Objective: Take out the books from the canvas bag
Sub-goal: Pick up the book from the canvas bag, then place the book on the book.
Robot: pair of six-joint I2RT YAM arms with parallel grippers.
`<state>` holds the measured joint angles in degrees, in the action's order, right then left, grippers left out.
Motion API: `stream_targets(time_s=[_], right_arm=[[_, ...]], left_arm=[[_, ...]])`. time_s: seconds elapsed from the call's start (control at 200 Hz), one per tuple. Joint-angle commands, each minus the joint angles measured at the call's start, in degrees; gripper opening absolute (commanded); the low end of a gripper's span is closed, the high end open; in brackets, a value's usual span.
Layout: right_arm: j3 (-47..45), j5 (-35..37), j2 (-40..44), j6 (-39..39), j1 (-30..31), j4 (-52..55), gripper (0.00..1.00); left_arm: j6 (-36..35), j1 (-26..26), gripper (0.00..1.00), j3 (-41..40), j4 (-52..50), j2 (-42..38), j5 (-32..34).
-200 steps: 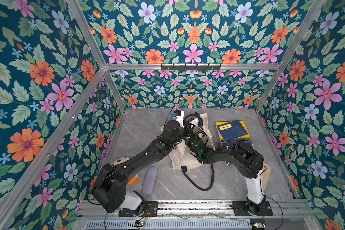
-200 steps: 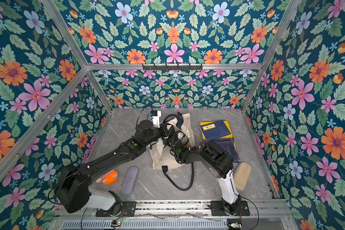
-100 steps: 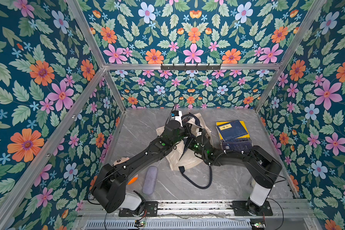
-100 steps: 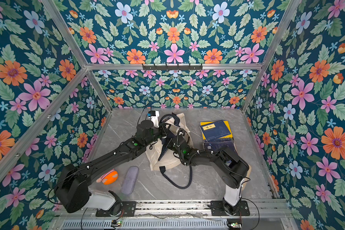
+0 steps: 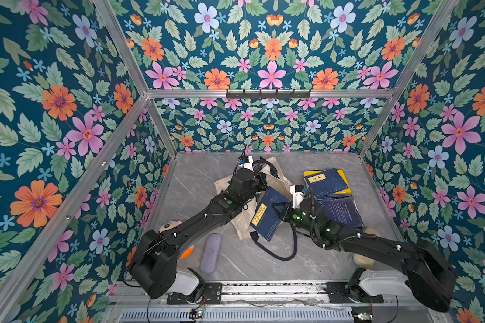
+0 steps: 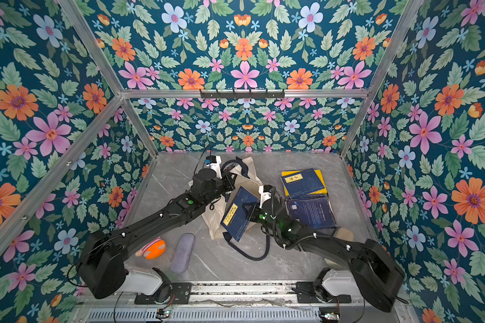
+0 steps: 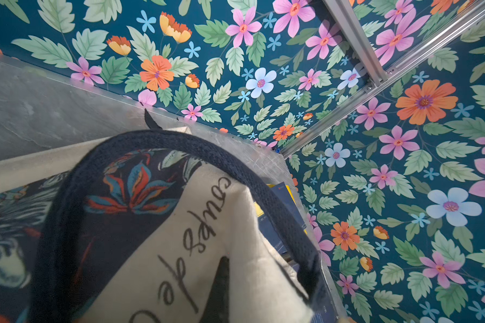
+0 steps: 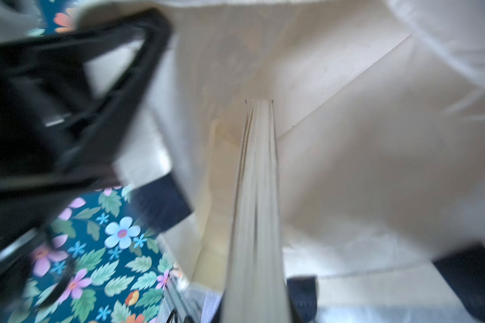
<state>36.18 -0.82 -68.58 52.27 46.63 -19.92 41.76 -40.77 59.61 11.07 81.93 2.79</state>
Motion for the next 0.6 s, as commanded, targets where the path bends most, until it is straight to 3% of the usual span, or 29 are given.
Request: stream_targets(time_s=[0.0, 0.11, 0.205, 0.46, 0.595], right_arm=[[-2.03, 5.86, 8.73, -1.72, -0.05, 7.94, 0.0], [-3.21, 13.97, 18.58, -3.17, -0.91, 16.75, 0.0], [-4.2, 16.13, 25.85, -3.1, -5.14, 23.72, 0.0], [-5.71, 6.54, 42.42, -1.91, -25.66, 38.67, 0.0], [-7.1, 0.96, 43.33, -2.13, -33.7, 40.36, 0.0]], left_arm=[[-0.54, 0.09, 0.0, 0.85, 0.19, 0.25, 1.35], [-0.56, 0.17, 0.0, 1.03, 0.0, 0.34, 1.21], [-0.72, 0.17, 0.0, 1.11, -0.17, 0.16, 1.34], [-1.42, 0.17, 0.0, 1.47, -0.69, -0.15, 1.61], [-1.43, 0.17, 0.0, 1.64, -0.79, 0.08, 1.28]])
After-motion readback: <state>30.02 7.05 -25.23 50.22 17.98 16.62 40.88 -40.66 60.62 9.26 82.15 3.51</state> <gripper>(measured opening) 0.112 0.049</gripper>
